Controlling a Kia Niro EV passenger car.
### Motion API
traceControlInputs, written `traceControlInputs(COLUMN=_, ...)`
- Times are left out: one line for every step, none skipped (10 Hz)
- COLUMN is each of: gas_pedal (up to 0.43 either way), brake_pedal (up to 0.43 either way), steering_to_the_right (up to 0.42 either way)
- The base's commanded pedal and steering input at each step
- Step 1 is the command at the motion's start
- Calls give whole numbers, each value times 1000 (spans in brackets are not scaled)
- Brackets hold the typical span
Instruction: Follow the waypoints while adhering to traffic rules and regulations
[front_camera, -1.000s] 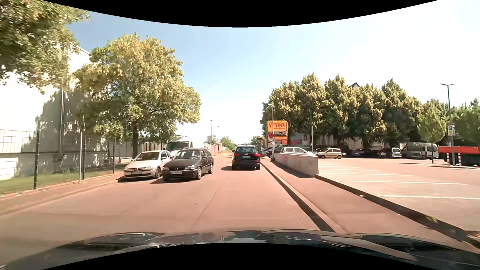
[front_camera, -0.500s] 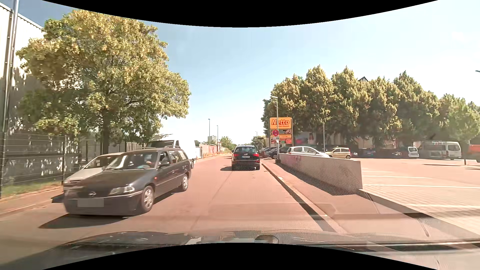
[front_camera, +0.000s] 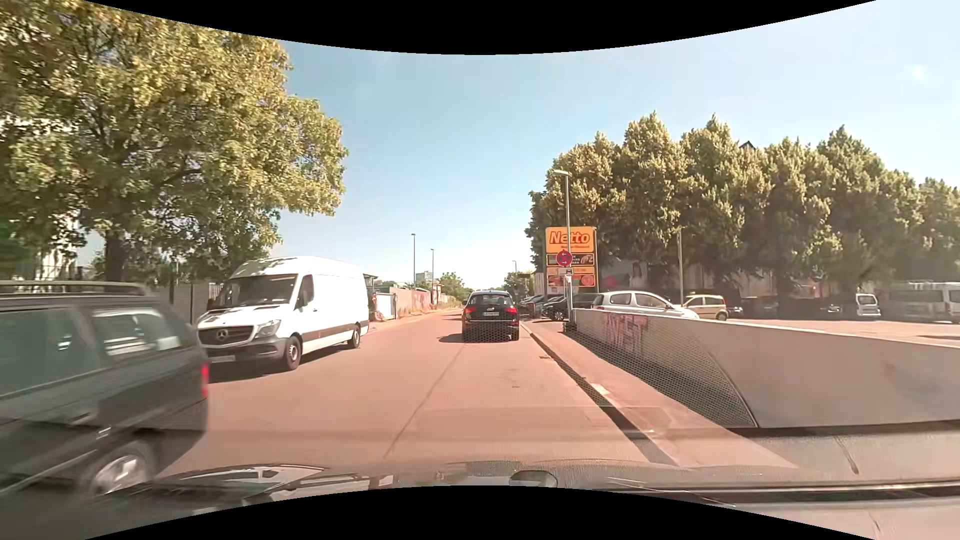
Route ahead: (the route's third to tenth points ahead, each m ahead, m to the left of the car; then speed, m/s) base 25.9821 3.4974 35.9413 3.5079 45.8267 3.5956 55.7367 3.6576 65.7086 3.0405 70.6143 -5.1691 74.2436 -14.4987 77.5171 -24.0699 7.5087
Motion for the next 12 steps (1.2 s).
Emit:
traceControlInputs(gas_pedal=67, brake_pedal=0, steering_to_the_right=0)
traceControlInputs(gas_pedal=67, brake_pedal=0, steering_to_the_right=0)
traceControlInputs(gas_pedal=67, brake_pedal=0, steering_to_the_right=0)
traceControlInputs(gas_pedal=67, brake_pedal=0, steering_to_the_right=0)
traceControlInputs(gas_pedal=67, brake_pedal=0, steering_to_the_right=0)
traceControlInputs(gas_pedal=67, brake_pedal=0, steering_to_the_right=0)
traceControlInputs(gas_pedal=67, brake_pedal=0, steering_to_the_right=0)
traceControlInputs(gas_pedal=67, brake_pedal=0, steering_to_the_right=0)
traceControlInputs(gas_pedal=67, brake_pedal=0, steering_to_the_right=0)
traceControlInputs(gas_pedal=67, brake_pedal=0, steering_to_the_right=0)
traceControlInputs(gas_pedal=59, brake_pedal=0, steering_to_the_right=0)
traceControlInputs(gas_pedal=47, brake_pedal=0, steering_to_the_right=0)
